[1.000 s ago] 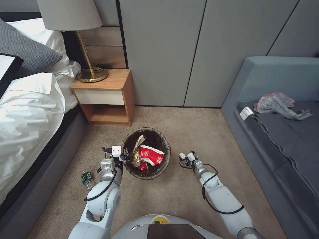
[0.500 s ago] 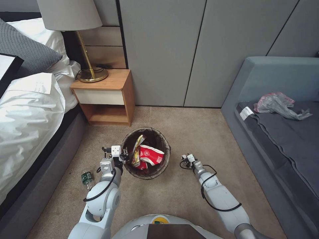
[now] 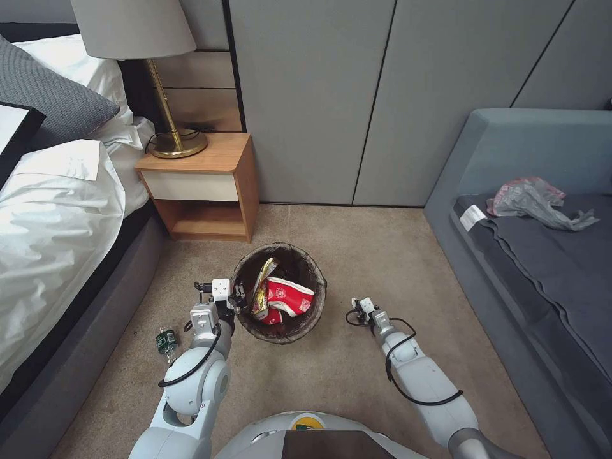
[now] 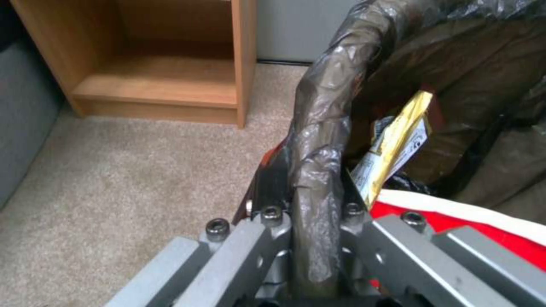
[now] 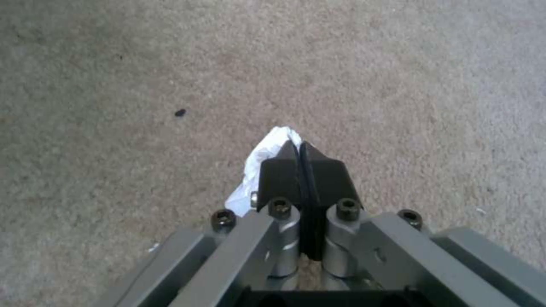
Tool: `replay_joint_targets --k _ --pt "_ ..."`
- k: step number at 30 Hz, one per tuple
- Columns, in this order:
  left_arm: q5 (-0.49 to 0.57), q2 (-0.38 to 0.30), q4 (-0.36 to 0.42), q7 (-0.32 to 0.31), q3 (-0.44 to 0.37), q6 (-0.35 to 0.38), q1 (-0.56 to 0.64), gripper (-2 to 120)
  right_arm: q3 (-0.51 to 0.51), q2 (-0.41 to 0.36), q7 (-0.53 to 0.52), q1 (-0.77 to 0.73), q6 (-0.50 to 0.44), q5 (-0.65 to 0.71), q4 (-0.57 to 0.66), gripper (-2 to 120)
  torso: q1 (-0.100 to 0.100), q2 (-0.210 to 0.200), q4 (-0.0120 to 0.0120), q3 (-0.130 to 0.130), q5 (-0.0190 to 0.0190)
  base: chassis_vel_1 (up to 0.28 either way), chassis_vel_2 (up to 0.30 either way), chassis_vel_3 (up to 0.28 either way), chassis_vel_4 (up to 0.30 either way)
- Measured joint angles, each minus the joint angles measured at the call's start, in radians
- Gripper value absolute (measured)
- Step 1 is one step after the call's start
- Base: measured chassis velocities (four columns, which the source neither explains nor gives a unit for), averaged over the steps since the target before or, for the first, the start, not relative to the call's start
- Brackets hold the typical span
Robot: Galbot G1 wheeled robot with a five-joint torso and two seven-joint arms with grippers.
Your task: Pick up the trash bin, then pick up the garbage from the floor and place it into the trash bin.
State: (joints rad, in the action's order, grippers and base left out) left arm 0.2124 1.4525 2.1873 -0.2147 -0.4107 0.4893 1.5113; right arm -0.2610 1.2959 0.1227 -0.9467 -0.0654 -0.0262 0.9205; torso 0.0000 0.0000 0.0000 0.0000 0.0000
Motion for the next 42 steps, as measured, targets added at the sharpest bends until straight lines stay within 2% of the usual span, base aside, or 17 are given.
replay_joint_targets --k 14,33,35,37,39,41,42 --pt "0.001 0.0 0.0 -0.001 0.004 -0.001 0.0 0 -0.011 -0.005 0.009 -0.012 -0.03 0.005 0.014 0 0.0 0.0 -0.0001 0.0 0.0 0.0 0.0 0.0 0.0" --pt "0.0 -0.002 0.001 -0.001 0.005 -0.001 0.0 0 -0.061 -0.007 -0.048 -0.09 -0.121 0.015 0.156 0 0.0 0.0 0.0 0.0 0.0001 0.0 0.0 0.0 0.0" --pt "-0.002 -0.003 -0.003 -0.001 0.006 -0.002 0.002 0 -0.078 -0.008 -0.064 -0.114 -0.145 0.031 0.233 0 0.0 0.0 -0.0001 0.0 0.0001 0.0 0.0 0.0 0.0" --pt "-0.002 -0.003 -0.005 -0.001 0.007 -0.002 0.002 0 -0.082 -0.009 -0.066 -0.121 -0.152 0.039 0.258 0 0.0 0.0 -0.0001 0.0 0.0 0.0 0.0 0.0 0.0" --pt "-0.004 -0.003 -0.013 -0.001 0.013 -0.003 0.004 0 -0.102 -0.011 -0.069 -0.143 -0.207 0.083 0.383 0 0.0 0.0 -0.0001 0.0 0.0002 0.0 0.0 0.0 0.0" --pt "-0.005 -0.004 -0.016 -0.001 0.015 -0.003 0.004 0 -0.109 -0.01 -0.068 -0.146 -0.223 0.095 0.42 0 0.0 0.0 0.0 0.0 0.0001 0.0 0.0 0.0 0.0" --pt "-0.006 -0.004 -0.018 0.0 0.017 -0.003 0.004 0 -0.122 -0.011 -0.061 -0.152 -0.253 0.124 0.498 0 0.0 0.0 0.0001 0.0 -0.0003 0.0 0.0 0.0 0.0"
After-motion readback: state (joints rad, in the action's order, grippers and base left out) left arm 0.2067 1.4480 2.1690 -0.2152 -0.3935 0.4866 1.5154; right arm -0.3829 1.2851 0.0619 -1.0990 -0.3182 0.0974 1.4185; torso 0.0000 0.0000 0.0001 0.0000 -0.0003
